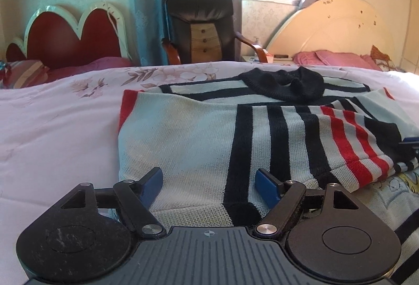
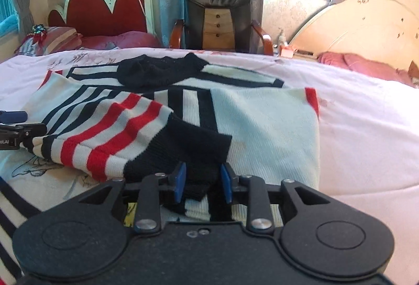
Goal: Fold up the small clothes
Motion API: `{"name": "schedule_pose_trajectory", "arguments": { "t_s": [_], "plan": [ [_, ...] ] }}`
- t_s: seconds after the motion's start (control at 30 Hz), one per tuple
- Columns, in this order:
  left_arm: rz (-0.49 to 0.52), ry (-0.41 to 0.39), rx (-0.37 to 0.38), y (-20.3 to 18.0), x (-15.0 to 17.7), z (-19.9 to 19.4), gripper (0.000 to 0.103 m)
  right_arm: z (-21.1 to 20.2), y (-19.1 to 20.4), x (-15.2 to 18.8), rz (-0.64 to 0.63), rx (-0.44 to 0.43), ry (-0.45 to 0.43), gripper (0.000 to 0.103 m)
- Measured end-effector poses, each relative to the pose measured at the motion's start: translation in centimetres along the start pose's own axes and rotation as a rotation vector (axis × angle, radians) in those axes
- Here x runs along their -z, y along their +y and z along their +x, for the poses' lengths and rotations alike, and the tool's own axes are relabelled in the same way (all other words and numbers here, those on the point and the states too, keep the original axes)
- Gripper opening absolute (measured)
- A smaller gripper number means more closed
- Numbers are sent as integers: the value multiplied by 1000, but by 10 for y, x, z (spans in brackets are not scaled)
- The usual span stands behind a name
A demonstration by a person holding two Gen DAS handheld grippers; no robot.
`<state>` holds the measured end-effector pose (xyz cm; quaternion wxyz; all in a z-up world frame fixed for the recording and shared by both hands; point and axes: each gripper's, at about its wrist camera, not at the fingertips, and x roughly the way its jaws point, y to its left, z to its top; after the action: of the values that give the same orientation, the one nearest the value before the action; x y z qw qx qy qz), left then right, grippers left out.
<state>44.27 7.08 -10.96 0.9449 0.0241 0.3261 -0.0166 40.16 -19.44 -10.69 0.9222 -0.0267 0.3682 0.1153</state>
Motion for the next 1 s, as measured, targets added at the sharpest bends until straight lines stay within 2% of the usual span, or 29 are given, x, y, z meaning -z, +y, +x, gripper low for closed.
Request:
{"name": "schedule_pose_trajectory", "arguments": {
  "t_s": [0.07,0.2,0.23,0.27,0.3,0.33,0.47,0.6,0.67,0.8,0.83,0.9,1.0],
  "plan": [
    [-20,3,-26,-4,-3,-4,77,-1,-10,-2,52,-33,1,29],
    [-35,2,-51,-12,4,-9,77,0,-24,1,157,-67,-5,41],
    [-36,4,-60,-13,4,-9,77,2,-25,2,169,-84,-2,41],
    [-43,11,-67,-13,3,-9,77,2,-24,2,166,-96,-2,32],
    [-46,18,-78,-14,1,-9,77,3,-23,1,156,-122,3,16],
    [-46,24,-87,-15,-1,-9,77,3,-22,0,150,-145,12,12],
    [-23,46,-111,-19,-2,-6,78,-7,-22,1,112,-159,18,8],
    [-18,69,-154,-23,-9,-9,81,-3,-28,4,139,-177,36,8],
    [43,63,-166,-34,-7,-15,81,-4,-28,-1,136,-175,51,14],
    [-1,88,-169,-31,-6,-23,82,-12,-22,2,60,-136,73,19],
    [0,90,-170,-31,-6,-26,82,-16,-22,0,63,-127,85,26],
    [20,82,-166,-33,-4,-35,82,-31,-24,0,77,-113,77,48],
    [39,71,-145,-34,3,-54,82,-58,-25,9,73,-107,40,51]
  ]
}}
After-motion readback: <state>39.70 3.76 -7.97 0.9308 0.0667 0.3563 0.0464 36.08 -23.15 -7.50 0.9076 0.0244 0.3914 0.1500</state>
